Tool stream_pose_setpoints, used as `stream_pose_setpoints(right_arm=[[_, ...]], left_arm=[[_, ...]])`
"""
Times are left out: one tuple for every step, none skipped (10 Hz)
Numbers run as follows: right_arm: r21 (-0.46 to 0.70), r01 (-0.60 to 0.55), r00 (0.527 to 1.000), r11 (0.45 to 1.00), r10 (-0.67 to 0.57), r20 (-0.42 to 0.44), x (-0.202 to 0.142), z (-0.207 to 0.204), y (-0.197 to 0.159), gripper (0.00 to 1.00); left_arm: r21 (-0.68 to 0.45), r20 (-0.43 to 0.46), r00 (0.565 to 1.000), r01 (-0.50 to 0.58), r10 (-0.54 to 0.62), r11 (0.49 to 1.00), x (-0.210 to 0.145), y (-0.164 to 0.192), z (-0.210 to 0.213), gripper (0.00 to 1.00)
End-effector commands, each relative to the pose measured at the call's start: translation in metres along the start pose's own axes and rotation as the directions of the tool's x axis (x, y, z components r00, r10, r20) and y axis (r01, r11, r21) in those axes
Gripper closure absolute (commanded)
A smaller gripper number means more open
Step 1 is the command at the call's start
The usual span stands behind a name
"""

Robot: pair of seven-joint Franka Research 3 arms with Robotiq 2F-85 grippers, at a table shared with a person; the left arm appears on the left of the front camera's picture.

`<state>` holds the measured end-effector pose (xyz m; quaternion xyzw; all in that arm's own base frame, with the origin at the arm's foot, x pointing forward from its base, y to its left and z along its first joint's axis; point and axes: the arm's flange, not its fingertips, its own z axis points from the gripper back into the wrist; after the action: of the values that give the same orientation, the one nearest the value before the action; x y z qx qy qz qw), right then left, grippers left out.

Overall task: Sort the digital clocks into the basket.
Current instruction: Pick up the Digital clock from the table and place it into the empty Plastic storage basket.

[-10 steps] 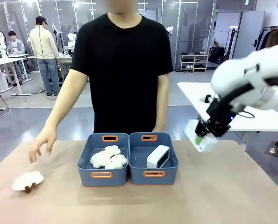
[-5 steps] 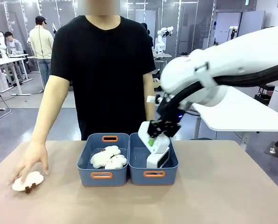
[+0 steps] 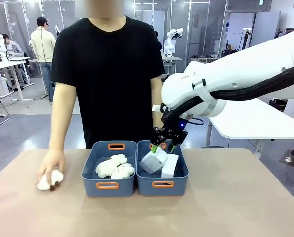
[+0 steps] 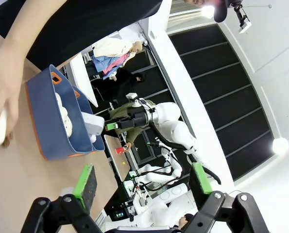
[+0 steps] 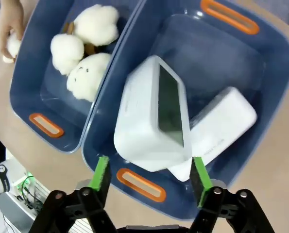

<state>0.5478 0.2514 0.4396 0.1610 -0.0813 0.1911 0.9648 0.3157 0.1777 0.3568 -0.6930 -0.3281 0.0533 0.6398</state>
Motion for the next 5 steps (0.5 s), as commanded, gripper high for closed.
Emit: stream_pose_setpoints(right_arm=[[0.012, 0.025, 1.0, 1.0, -0.025, 0.018, -0.014, 0.017, -0.024, 0.0], [-0.002, 0.044, 0.998, 0.999, -0.044, 0.034, -0.029, 0.027, -0.045, 0.0], [0.031, 0.066, 0.996, 0.997, -0.068, 0.063, -0.05, 0.044, -0.075, 0.0], [0.136, 0.08, 0.993, 0.987, -0.09, 0.071, -0.079, 0.065, -0.111, 0.0], [0.436, 0.08, 0.994, 0.897, -0.107, 0.038, -0.112, 0.087, -0.157, 0.0]], left_arm=[[0.015, 0.005, 1.0, -0.012, 0.012, 1.0, 0.002, -0.005, -0.001, 0.02], [0.015, 0.005, 1.0, -0.012, 0.012, 1.0, 0.002, -0.005, -0.001, 0.02], [0.015, 0.005, 1.0, -0.012, 0.012, 1.0, 0.002, -0.005, -0.001, 0.02], [0.015, 0.005, 1.0, -0.012, 0.012, 1.0, 0.002, -0.005, -0.001, 0.02], [0.015, 0.005, 1.0, -0.012, 0.012, 1.0, 0.002, -0.005, -0.001, 0.02]])
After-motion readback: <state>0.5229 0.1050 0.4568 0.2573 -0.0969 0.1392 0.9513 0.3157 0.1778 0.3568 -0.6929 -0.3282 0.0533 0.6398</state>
